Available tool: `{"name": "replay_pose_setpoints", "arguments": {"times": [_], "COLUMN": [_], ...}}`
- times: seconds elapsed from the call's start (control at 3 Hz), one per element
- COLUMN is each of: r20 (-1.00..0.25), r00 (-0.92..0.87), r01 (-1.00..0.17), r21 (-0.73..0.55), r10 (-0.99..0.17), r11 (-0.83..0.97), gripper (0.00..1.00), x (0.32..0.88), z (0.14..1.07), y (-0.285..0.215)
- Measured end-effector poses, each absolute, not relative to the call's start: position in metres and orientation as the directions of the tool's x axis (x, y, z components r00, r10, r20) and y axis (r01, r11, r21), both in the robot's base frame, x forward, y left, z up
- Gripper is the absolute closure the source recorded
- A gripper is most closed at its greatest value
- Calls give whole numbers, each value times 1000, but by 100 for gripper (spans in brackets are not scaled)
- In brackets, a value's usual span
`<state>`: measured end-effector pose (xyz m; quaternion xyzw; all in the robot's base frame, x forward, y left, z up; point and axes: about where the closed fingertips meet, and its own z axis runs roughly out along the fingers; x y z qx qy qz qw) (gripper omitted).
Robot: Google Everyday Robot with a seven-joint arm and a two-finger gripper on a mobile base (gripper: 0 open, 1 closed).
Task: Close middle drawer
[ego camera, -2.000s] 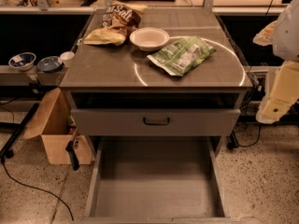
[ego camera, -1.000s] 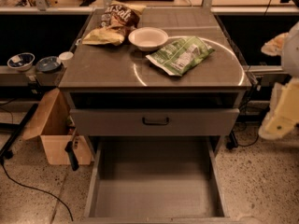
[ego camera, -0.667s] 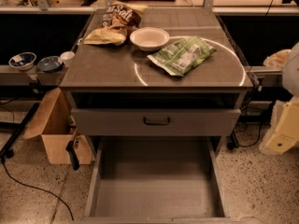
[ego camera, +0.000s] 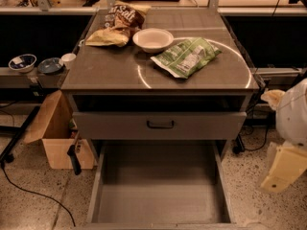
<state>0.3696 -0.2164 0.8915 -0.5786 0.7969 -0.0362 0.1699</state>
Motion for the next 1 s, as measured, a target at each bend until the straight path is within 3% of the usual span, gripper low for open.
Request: {"name": "replay_pose_setpoints", "arguments": {"times": [1.0], "r20": [-203], "r00": [-235], "r01": [-946], "r21": [-176], "r10": [-951], "r11": [271], "gripper": [0], "x": [365], "z": [809], "y": [-193]}}
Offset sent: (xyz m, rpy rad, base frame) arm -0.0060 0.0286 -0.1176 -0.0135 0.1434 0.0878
